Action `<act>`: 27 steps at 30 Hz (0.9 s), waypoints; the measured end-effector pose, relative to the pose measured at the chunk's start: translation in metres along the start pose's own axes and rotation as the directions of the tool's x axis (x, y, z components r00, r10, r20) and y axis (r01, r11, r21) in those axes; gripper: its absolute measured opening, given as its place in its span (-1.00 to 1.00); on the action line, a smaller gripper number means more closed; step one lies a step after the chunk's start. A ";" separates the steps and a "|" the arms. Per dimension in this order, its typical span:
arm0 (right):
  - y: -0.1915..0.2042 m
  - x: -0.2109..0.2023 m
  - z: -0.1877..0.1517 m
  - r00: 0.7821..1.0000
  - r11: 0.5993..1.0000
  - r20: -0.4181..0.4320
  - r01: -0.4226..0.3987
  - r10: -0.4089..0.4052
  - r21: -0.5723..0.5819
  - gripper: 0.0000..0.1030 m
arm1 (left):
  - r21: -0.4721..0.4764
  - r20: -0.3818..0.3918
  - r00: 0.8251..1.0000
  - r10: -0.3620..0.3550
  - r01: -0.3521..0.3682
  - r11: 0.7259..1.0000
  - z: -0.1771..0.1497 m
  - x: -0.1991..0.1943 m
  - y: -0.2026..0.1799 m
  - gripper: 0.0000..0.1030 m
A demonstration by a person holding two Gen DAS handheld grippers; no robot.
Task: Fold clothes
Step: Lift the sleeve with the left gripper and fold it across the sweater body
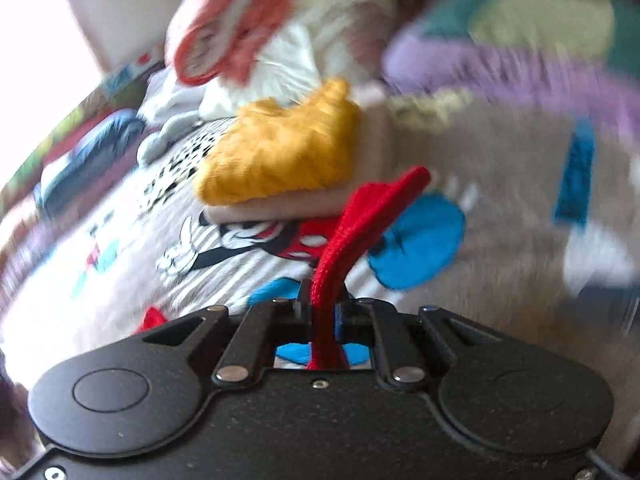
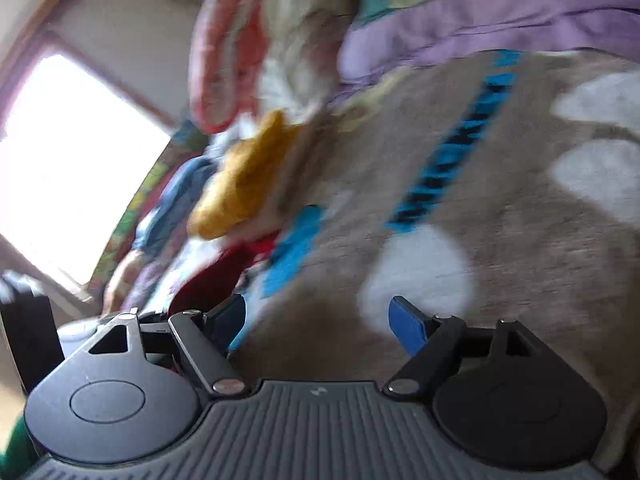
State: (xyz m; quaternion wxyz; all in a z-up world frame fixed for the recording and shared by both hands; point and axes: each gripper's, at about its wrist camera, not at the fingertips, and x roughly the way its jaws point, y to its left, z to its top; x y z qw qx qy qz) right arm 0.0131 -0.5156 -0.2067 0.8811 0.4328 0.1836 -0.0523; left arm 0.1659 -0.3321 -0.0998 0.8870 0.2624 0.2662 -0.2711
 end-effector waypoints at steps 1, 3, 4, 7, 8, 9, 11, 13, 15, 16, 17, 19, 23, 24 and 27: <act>0.013 0.001 -0.005 0.999 0.998 -0.010 -0.033 0.033 -0.061 0.53 | -0.050 0.005 1.000 -0.013 0.013 0.999 0.004 -0.006 0.013 -0.85; 0.043 0.008 -0.021 0.992 0.975 -0.066 -0.116 0.105 -0.188 0.52 | -0.143 0.018 0.999 -0.034 0.036 0.989 0.008 -0.019 0.039 -0.85; 0.058 0.011 -0.030 0.985 0.955 -0.101 -0.160 0.139 -0.249 0.52 | -0.179 0.025 0.999 -0.040 0.043 0.983 0.006 -0.026 0.050 -0.85; 0.095 0.024 -0.057 0.960 0.889 -0.208 -0.256 0.188 -0.379 0.52 | -0.254 0.039 0.999 -0.037 0.046 0.966 -0.002 -0.043 0.078 -0.85; 0.107 0.029 -0.066 0.954 0.866 -0.235 -0.274 0.188 -0.417 0.52 | -0.273 0.045 0.998 -0.031 0.042 0.961 -0.005 -0.049 0.086 -0.85; 0.117 0.034 -0.075 0.949 0.843 -0.256 -0.286 0.184 -0.455 0.52 | -0.293 0.052 0.998 -0.028 0.042 0.955 -0.009 -0.054 0.094 -0.85; 0.134 0.043 -0.092 0.942 0.793 -0.290 -0.306 0.171 -0.527 0.52 | -0.336 0.068 0.997 -0.025 0.047 0.941 -0.018 -0.066 0.110 -0.85; 0.148 0.048 -0.110 0.936 0.736 -0.316 -0.322 0.154 -0.595 0.50 | -0.370 0.088 0.996 -0.016 0.048 0.928 -0.029 -0.079 0.123 -0.85; 0.161 0.051 -0.127 0.939 0.668 -0.322 -0.316 0.120 -0.674 0.36 | -0.399 0.105 0.994 -0.002 0.044 0.916 -0.041 -0.091 0.135 -0.85; 0.167 0.052 -0.135 0.943 0.631 -0.319 -0.308 0.100 -0.712 0.24 | -0.413 0.113 0.994 0.005 0.042 0.910 -0.048 -0.096 0.141 -0.85; 0.171 0.052 -0.142 0.945 0.597 -0.317 -0.301 0.082 -0.743 0.17 | -0.427 0.121 0.993 0.013 0.041 0.903 -0.054 -0.102 0.147 -0.85; 0.176 0.054 -0.153 0.949 0.546 -0.313 -0.288 0.049 -0.787 -0.05 | -0.455 0.137 0.990 0.028 0.038 0.889 -0.066 -0.114 0.160 -0.85; 0.179 0.049 -0.164 0.957 0.497 -0.290 -0.265 0.028 -0.826 -0.15 | -0.518 0.136 0.989 0.064 0.016 0.855 -0.104 -0.131 0.181 -0.85; 0.179 0.048 -0.166 0.958 0.485 -0.285 -0.262 0.026 -0.834 -0.17 | -0.528 0.131 0.989 0.074 0.006 0.849 -0.113 -0.134 0.184 -0.85; 0.179 0.047 -0.170 0.960 0.462 -0.278 -0.257 0.025 -0.848 -0.18 | -0.559 0.115 0.989 0.098 -0.018 0.829 -0.141 -0.142 0.194 -0.84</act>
